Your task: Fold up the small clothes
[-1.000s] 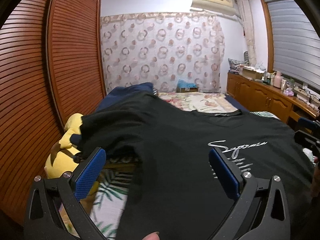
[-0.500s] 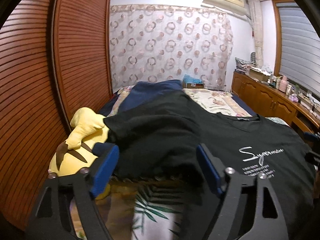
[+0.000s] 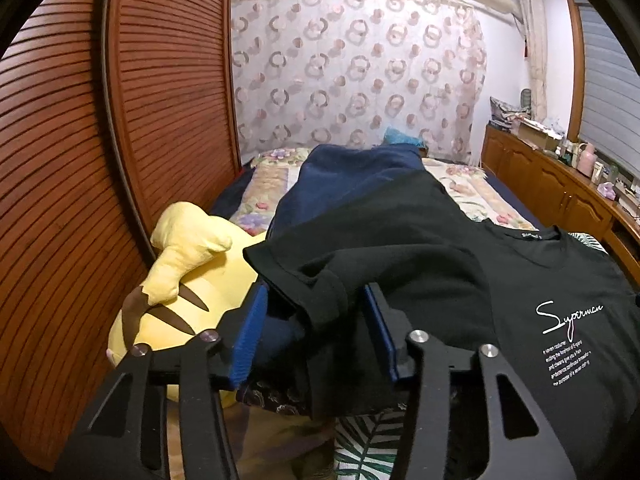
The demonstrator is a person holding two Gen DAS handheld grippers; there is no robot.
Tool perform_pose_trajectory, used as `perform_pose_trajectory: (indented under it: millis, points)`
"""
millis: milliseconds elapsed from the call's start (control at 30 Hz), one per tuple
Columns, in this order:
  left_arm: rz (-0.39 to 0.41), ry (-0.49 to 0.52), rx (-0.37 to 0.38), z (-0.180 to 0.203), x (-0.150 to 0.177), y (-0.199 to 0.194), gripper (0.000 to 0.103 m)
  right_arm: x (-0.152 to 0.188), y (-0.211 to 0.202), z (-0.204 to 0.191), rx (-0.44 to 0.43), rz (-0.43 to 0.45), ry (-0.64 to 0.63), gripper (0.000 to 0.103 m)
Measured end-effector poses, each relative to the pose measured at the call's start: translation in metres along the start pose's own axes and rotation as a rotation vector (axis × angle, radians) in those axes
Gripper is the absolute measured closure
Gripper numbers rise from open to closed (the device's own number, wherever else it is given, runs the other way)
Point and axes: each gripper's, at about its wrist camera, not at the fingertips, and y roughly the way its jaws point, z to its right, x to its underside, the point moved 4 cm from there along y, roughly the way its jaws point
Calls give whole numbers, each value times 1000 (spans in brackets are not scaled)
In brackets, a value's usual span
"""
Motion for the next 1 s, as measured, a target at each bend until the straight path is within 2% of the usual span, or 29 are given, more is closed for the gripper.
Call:
perform_pose_trajectory:
  millis: [67,100,233,333,533,767,1000]
  points:
    - [-13,-2,17,-1,1,2,73,-1,0,-1,3,2,1,0]
    - [-18,4,32,-1,1,3,86,-1,0,-2,3,3,3,0]
    - [-10,19,46,1,-4,-3,96,-1,0,-2,5,7,13,0]
    - [16,24,46,5,-13,-11,98,1,-1,0,6,12,21,0]
    - [69,44,110,34,-42,-27,98,0,-7,4,25,32,44,0]
    - [95,133,231,106,-66,-40,98,1,-20,17,64,64,83,0]
    - [62,212,359,175,-60,-38,98,6,-33,15,103,87,123,0]
